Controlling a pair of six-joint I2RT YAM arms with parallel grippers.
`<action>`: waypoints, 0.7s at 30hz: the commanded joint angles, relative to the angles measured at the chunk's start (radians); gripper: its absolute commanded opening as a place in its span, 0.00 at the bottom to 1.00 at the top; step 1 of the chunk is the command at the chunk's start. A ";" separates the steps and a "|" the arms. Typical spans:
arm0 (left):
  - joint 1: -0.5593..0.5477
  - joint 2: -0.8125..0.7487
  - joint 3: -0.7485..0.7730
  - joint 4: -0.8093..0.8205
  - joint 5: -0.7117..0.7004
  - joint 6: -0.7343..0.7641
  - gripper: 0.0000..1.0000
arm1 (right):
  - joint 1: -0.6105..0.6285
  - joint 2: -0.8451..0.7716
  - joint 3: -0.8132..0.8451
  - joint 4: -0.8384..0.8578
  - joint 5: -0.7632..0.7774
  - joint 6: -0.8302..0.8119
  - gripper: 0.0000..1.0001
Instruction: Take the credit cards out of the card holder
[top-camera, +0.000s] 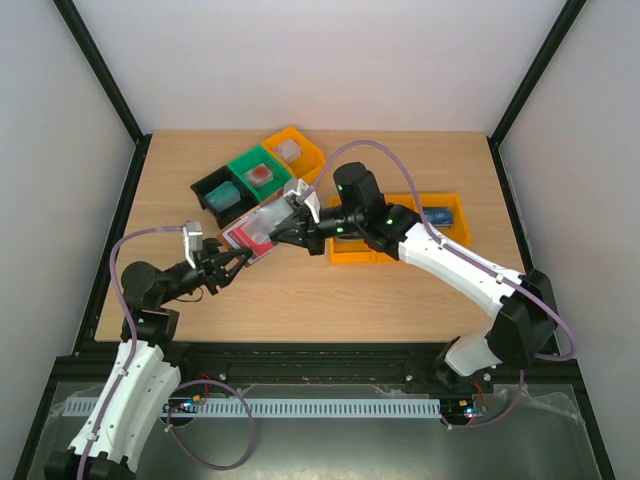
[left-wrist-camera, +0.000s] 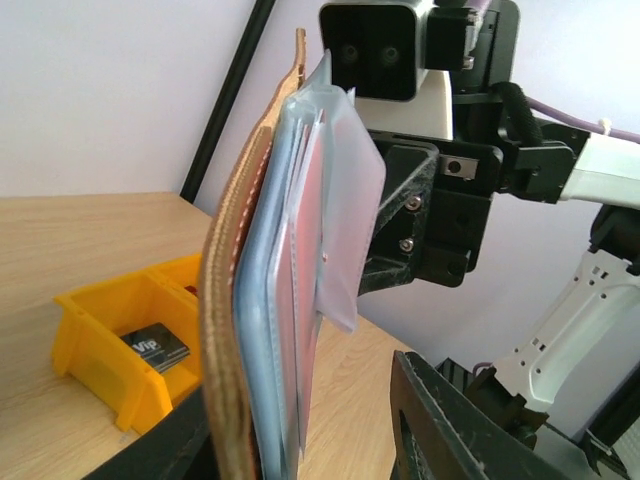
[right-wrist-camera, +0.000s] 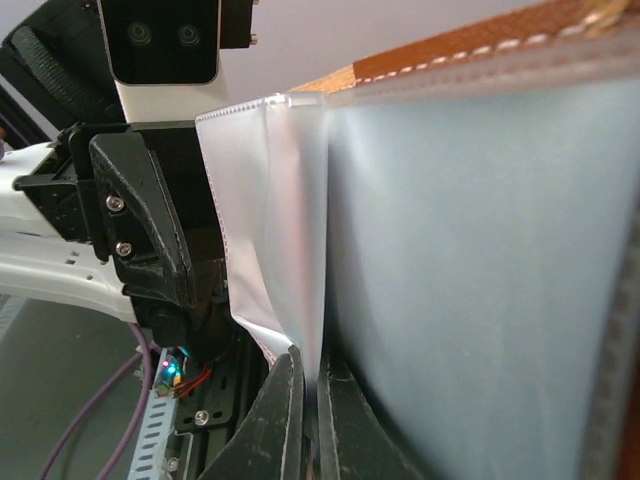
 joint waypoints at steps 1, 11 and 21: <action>0.017 -0.013 0.057 -0.033 0.066 0.067 0.39 | -0.037 -0.056 -0.005 0.012 -0.039 -0.020 0.02; 0.022 -0.011 0.068 -0.057 0.082 0.087 0.19 | -0.039 -0.062 0.008 -0.021 -0.079 -0.041 0.02; 0.030 -0.013 0.077 -0.079 0.102 0.108 0.24 | -0.050 -0.064 0.041 -0.087 -0.075 -0.082 0.02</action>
